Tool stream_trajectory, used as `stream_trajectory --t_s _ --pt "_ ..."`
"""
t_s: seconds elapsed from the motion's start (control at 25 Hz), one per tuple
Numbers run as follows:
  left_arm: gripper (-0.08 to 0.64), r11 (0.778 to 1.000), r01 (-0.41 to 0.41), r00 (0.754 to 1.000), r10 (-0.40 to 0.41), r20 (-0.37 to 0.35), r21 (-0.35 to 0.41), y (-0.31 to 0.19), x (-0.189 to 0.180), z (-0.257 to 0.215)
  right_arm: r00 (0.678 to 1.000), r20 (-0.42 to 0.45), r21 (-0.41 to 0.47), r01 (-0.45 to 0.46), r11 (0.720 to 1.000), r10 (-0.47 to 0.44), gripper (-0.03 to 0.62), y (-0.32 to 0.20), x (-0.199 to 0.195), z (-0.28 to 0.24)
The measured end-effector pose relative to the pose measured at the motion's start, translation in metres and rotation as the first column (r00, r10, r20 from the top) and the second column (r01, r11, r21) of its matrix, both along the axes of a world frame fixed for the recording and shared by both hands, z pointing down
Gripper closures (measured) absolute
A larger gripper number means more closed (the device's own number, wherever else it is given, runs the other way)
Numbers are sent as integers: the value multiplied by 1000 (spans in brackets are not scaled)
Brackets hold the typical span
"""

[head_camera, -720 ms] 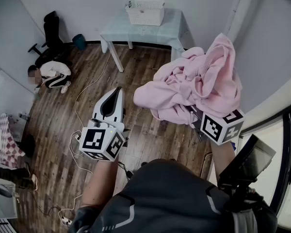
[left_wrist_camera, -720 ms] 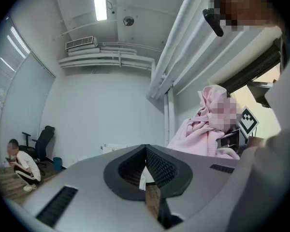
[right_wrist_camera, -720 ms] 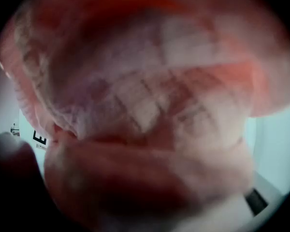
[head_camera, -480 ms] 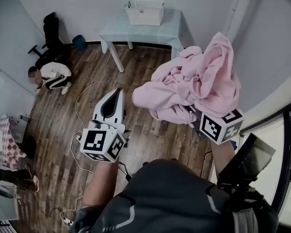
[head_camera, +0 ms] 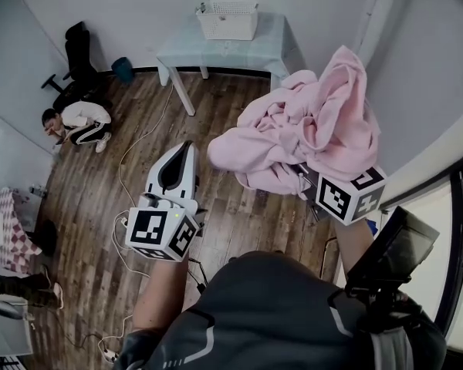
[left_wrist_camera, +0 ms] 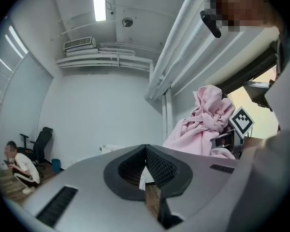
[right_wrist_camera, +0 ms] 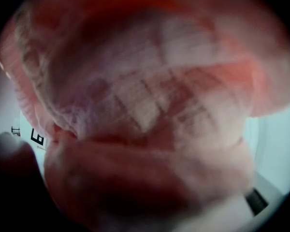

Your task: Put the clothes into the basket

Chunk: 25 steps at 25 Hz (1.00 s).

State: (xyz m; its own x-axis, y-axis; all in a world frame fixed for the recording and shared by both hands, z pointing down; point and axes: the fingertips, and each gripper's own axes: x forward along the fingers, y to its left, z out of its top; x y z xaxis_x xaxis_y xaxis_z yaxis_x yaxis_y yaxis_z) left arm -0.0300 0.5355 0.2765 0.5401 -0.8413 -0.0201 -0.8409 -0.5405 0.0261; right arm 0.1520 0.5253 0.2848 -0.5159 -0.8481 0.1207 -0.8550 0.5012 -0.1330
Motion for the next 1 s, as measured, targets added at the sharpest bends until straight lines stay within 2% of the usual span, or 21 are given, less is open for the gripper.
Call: stream_trajectory --t_s 0.2,0.44,0.56,0.72,0.88,1.0 --pt "551 1000 -13 1000 13 10 -2 1 3 5 1000 6 -4 -3 1000 3 280 -2 -1 3" --pt "551 998 -20 995 13 95 67 -2 -46 -4 1000 -10 -8 -23 1000 23 278 -9 -58 1" --pt "551 998 -52 997 50 62 36 -9 -58 3 999 -8 -6 -35 999 35 276 -14 -72 1" --pt "551 998 -59 998 59 34 -1 -26 -77 10 998 -22 -11 -51 999 51 275 -24 -86 3" --pt "551 998 -54 998 54 24 -11 -85 -75 1 999 -27 -55 -47 997 46 275 -81 -86 6" --pt "551 999 -46 998 47 37 -12 -102 -72 3 999 -33 -64 -40 997 38 275 -99 -84 11"
